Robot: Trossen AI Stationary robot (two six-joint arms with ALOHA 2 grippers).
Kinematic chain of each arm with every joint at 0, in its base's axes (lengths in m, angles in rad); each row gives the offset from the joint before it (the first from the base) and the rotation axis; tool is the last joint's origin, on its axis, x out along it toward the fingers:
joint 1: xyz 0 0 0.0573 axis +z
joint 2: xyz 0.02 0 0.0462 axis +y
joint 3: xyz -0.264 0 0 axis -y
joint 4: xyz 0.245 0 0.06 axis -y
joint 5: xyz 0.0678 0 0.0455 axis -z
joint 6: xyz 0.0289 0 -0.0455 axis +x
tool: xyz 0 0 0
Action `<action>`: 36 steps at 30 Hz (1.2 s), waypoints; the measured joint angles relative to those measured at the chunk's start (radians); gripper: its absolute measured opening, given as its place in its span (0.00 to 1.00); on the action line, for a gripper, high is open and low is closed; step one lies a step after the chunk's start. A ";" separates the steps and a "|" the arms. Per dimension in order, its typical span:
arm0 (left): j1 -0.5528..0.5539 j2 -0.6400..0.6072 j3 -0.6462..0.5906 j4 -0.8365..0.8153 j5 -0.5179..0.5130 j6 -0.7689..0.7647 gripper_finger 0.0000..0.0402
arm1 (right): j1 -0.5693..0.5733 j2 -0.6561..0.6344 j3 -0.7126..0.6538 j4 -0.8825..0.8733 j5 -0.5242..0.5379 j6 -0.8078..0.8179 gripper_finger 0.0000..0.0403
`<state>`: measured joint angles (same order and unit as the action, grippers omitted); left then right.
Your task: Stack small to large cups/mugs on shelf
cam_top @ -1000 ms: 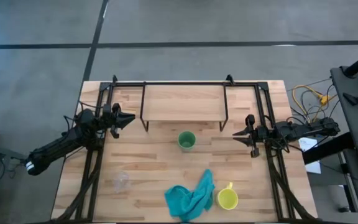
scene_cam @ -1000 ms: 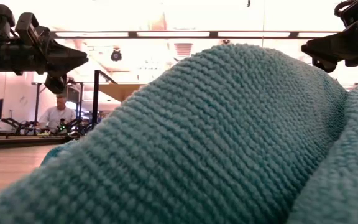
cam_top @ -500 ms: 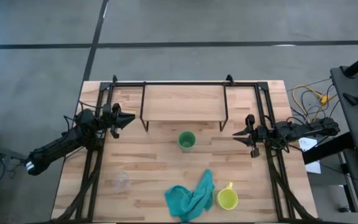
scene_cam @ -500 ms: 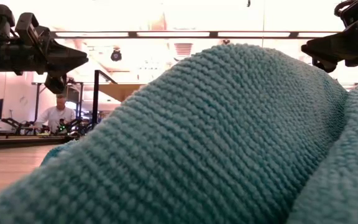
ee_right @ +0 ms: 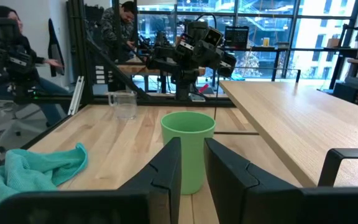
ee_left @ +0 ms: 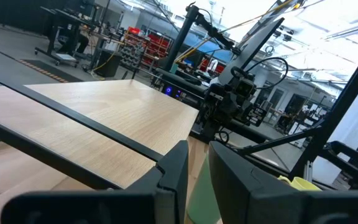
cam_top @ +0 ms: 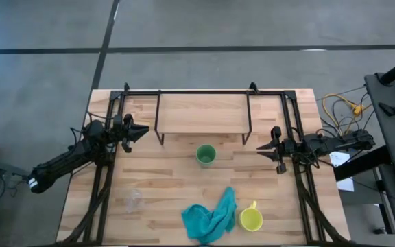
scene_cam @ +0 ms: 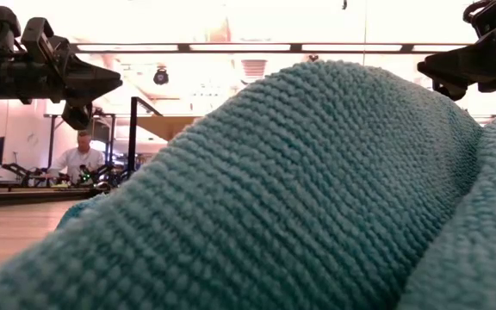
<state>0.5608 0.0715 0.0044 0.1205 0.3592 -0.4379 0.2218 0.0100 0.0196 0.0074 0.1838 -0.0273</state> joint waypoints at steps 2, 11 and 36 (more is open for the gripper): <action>0.000 0.000 0.000 0.000 0.000 0.000 0.13 | 0.000 0.000 0.000 0.000 0.000 0.000 0.16; 0.000 0.000 0.000 0.000 0.000 0.000 0.13 | 0.000 0.000 0.000 0.004 0.000 0.122 0.16; 0.000 -0.002 0.000 0.020 -0.255 0.006 0.13 | 0.000 0.010 0.013 0.177 0.004 0.424 0.16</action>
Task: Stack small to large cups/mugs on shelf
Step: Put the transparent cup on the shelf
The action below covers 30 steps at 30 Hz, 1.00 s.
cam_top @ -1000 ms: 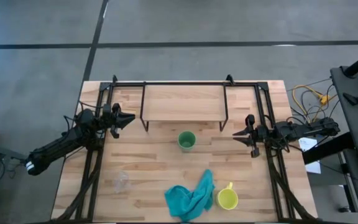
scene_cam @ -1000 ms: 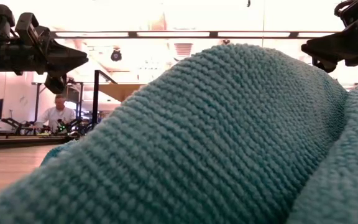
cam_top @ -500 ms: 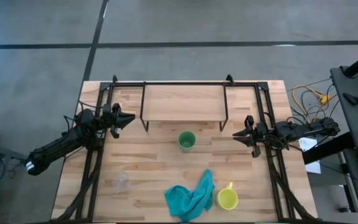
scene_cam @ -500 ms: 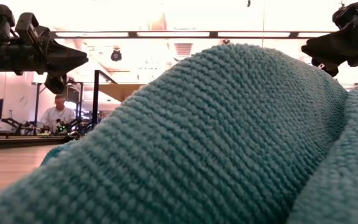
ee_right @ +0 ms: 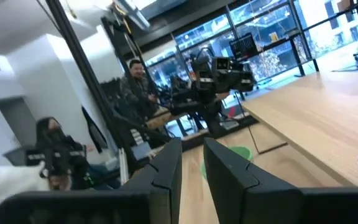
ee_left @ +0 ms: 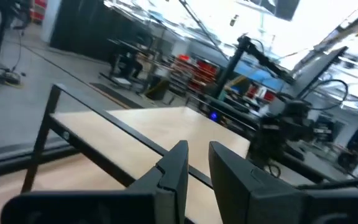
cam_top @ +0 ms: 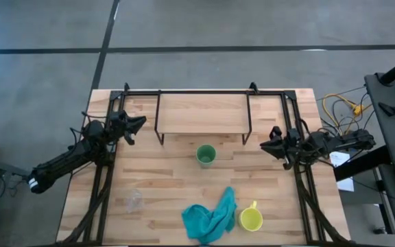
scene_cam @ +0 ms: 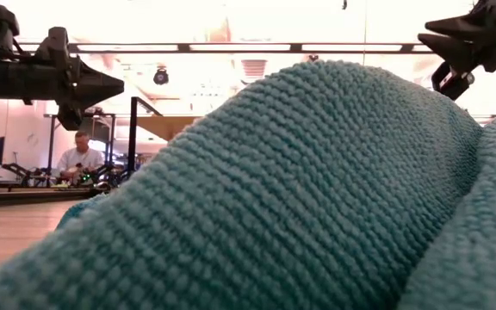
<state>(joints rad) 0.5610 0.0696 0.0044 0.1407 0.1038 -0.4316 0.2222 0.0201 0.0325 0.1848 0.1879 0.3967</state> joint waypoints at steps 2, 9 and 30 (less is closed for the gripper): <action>0.000 0.000 0.000 0.011 -0.003 0.000 0.13 | 0.000 0.010 0.021 0.000 0.009 0.005 0.16; 0.000 0.012 0.040 0.084 0.091 -0.061 0.12 | 0.000 0.141 0.149 -0.019 0.049 -0.075 0.16; -0.001 0.452 1.068 -1.222 0.322 0.074 0.12 | 0.000 0.773 0.715 -0.418 0.048 -0.321 0.16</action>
<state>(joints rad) 0.5602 0.5211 1.0719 -1.0814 0.4259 -0.3581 0.2222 0.7928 0.7471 -0.2332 0.2363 0.0762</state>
